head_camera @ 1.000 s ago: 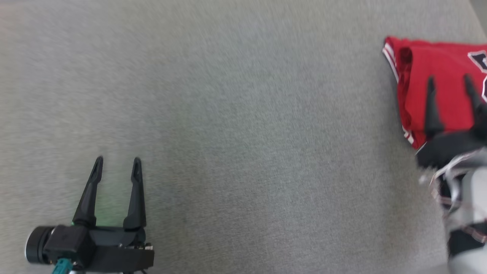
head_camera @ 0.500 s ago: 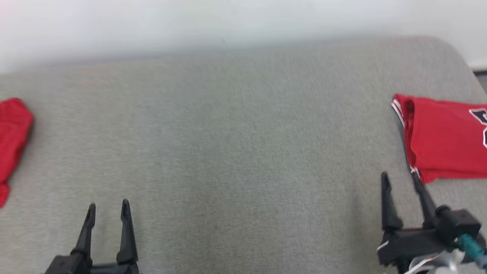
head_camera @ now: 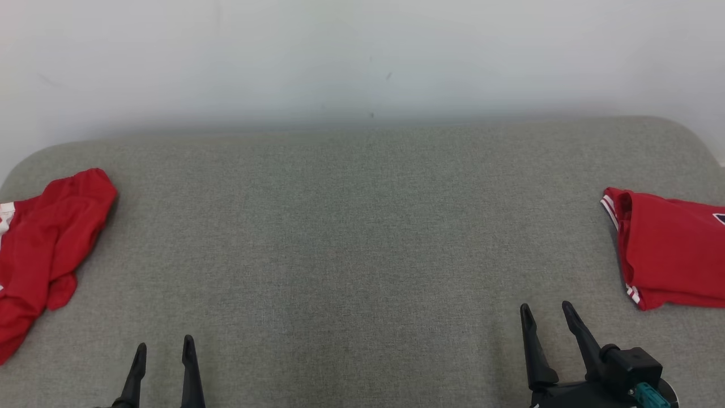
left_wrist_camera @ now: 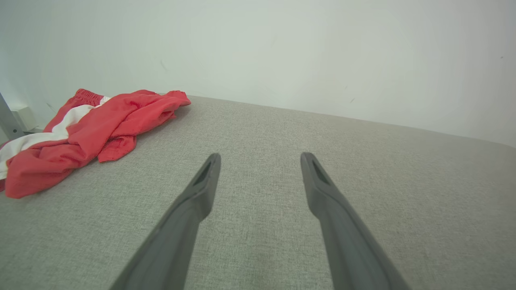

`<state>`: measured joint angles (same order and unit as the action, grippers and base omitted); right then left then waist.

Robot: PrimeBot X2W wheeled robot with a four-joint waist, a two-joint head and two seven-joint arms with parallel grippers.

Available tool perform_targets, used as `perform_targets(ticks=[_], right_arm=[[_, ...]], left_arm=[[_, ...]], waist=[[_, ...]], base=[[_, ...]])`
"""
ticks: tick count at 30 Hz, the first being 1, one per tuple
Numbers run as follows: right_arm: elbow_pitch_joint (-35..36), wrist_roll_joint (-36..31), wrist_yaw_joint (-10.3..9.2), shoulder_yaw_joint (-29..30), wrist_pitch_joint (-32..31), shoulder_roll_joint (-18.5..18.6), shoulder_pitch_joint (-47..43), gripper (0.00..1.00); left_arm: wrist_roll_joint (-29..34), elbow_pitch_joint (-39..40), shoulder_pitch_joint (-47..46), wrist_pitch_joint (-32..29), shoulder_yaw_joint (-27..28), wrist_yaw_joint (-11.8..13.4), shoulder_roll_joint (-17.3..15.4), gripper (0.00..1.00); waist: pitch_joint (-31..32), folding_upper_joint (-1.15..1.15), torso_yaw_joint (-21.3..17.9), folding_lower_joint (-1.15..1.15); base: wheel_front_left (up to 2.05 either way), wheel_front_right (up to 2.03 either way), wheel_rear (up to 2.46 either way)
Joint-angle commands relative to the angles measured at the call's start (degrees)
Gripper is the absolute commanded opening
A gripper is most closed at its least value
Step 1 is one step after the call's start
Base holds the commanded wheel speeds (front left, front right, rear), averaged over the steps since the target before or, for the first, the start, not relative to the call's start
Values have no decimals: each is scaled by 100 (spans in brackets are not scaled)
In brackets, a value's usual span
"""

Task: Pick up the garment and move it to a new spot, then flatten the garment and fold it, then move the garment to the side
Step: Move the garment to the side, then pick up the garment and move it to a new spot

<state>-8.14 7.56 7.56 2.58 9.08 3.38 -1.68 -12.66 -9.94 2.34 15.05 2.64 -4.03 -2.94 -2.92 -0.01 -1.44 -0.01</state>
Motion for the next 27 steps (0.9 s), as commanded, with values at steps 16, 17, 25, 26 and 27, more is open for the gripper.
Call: perform_targets(ticks=[16, 17, 25, 26, 27], right_arm=[[-174, 93, -11, -78, 97, -58, -125, 100], [-180, 122, -11, -101, 97, -59, -129, 100], [-197, 158, -11, -241, 150, -60, -78, 100], [-211, 164, -11, -282, 137, -60, -81, 100], [-225, 167, -11, -312, 136, -60, -84, 100]], left_arm=[[40, -8, 135, 15, -83, 73, 8, 100], [46, -7, 143, 15, -80, 74, 7, 100], [60, 27, 218, 15, -29, 83, 9, 100], [67, 26, 241, 15, -17, 89, 8, 100], [70, 29, 252, 15, -7, 94, 6, 100]], waist=[[87, 1, 288, 1], [97, 1, 362, 1], [194, 1, 1099, 1], [214, 1, 1192, 1], [232, 1, 1294, 1]], base=[[0, 0, 0], [0, 0, 0], [0, 0, 0], [0, 0, 0], [0, 0, 0]])
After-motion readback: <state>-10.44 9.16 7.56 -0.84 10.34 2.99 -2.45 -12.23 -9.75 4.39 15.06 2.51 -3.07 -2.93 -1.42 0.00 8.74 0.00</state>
